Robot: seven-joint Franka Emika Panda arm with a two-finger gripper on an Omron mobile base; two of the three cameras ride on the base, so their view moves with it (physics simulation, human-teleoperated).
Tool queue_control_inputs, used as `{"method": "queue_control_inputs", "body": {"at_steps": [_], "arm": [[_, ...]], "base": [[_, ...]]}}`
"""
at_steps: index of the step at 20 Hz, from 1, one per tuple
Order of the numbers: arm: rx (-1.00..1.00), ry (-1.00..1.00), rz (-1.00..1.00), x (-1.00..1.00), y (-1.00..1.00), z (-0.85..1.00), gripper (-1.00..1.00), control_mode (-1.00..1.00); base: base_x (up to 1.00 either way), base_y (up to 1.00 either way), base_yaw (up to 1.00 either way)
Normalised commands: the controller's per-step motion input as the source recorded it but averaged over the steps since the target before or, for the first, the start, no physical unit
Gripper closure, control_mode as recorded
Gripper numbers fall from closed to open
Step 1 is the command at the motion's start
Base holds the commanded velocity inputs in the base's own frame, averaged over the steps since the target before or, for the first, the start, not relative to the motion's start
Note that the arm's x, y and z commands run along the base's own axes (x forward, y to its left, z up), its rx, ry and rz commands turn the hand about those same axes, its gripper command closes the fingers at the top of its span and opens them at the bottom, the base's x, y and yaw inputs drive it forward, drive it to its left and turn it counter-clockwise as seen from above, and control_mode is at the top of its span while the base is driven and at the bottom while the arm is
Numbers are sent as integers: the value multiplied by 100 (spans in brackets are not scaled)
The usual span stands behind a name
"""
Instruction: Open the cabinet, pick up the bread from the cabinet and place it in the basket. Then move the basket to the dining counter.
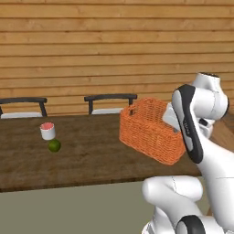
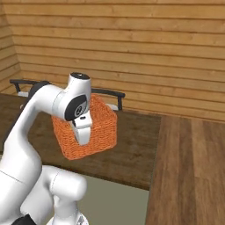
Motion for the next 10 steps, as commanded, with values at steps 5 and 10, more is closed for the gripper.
{"method": "queue_control_inputs", "body": {"at_steps": [5,10], "arm": [[-2,0,-1,100,1,-5,100,-100],[-9,0,-5,100,0,-30,100,-100]], "base": [[0,0,0],[0,0,0]]}}
